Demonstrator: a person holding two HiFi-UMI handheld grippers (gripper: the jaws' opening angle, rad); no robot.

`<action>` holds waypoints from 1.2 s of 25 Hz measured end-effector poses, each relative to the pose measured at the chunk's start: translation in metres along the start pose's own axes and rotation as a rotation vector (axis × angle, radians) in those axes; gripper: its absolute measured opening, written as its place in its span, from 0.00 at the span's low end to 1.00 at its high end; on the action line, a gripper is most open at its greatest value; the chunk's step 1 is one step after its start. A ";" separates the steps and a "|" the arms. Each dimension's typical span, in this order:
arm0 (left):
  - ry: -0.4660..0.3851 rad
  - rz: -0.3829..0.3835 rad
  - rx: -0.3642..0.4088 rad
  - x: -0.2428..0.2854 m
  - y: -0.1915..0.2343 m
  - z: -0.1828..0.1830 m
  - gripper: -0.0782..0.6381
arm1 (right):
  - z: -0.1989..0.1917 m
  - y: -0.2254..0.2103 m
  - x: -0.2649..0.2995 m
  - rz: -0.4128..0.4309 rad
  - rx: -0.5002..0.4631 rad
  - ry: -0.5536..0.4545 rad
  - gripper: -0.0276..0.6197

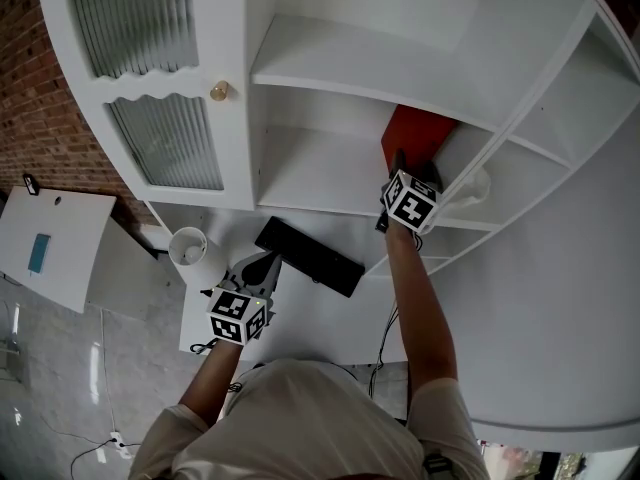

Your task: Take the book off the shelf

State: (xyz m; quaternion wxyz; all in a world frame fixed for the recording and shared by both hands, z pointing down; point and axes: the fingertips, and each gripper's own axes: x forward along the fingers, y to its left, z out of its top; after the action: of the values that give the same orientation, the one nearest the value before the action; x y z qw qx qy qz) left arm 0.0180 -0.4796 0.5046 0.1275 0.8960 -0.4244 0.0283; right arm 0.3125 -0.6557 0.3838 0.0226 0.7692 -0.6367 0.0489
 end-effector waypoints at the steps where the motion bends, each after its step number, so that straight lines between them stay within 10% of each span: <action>1: 0.002 0.001 0.000 0.000 0.000 -0.001 0.10 | -0.001 0.001 0.002 0.007 -0.008 0.004 0.45; 30: 0.025 0.090 -0.031 -0.013 0.019 -0.012 0.10 | 0.010 0.018 0.045 0.150 -0.116 -0.017 0.29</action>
State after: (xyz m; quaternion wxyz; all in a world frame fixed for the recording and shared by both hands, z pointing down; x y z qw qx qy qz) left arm -0.0045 -0.4787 0.5182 0.1451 0.8735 -0.4630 0.0385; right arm 0.3034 -0.7042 0.3779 0.0581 0.7172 -0.6944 0.0067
